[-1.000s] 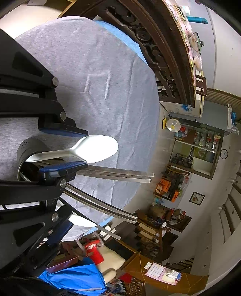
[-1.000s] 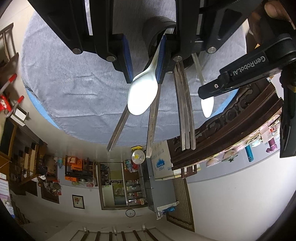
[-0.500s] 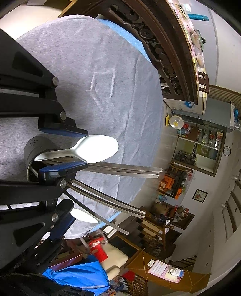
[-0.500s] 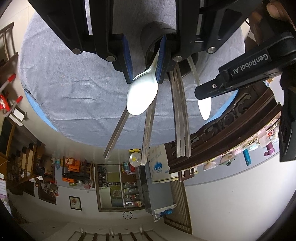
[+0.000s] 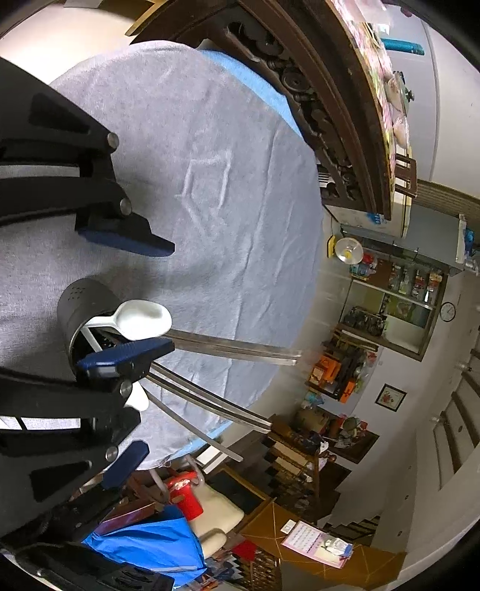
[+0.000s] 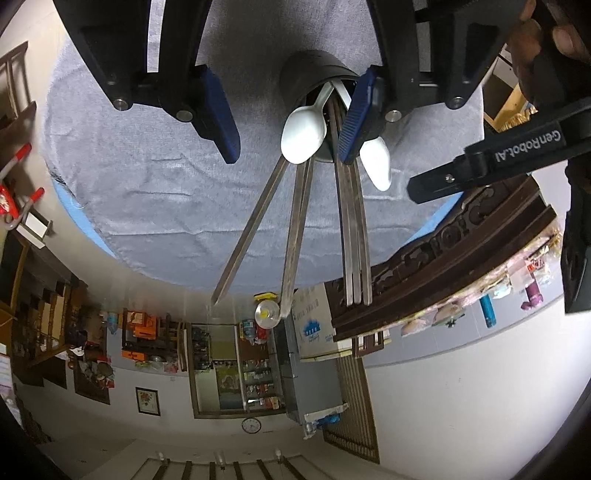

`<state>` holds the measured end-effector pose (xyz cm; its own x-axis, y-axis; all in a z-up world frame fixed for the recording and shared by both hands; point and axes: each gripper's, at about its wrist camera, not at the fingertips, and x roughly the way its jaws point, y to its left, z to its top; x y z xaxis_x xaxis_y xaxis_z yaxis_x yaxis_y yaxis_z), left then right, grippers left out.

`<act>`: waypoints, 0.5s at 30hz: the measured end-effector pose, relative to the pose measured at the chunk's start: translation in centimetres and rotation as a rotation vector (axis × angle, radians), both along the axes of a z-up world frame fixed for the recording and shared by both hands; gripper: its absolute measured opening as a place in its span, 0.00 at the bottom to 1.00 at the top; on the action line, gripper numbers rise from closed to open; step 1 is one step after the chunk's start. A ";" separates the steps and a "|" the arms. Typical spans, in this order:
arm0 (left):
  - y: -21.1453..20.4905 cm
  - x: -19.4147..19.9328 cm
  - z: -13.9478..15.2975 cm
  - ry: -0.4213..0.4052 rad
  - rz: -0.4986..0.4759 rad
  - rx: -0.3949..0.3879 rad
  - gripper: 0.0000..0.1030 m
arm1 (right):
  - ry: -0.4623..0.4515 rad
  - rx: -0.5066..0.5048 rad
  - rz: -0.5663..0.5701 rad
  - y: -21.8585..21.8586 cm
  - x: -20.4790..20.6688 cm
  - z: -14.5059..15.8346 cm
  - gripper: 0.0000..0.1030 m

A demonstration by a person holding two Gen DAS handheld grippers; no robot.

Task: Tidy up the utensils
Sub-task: 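Open both tools and pull them back from the metal cup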

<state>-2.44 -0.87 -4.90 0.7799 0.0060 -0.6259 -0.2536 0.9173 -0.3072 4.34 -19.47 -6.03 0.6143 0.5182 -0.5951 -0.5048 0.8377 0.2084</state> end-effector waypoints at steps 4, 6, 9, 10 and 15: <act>0.3 -1.0 0.6 -0.015 0.019 0.004 0.62 | -0.003 0.014 -0.025 -1.2 -0.3 0.9 0.59; 0.2 -1.3 0.7 -0.009 0.023 0.011 0.64 | 0.005 0.021 -0.031 -1.8 -0.4 1.2 0.62; 0.1 -1.3 0.5 0.017 0.024 0.028 0.70 | 0.036 0.014 -0.021 -2.3 -0.8 1.4 0.69; -0.1 -1.5 0.5 0.028 0.025 0.039 0.71 | 0.050 0.009 -0.011 -2.5 -1.1 1.4 0.71; -0.6 -1.9 0.4 0.065 0.029 0.060 0.77 | 0.112 -0.048 0.049 -2.8 -2.6 1.2 0.79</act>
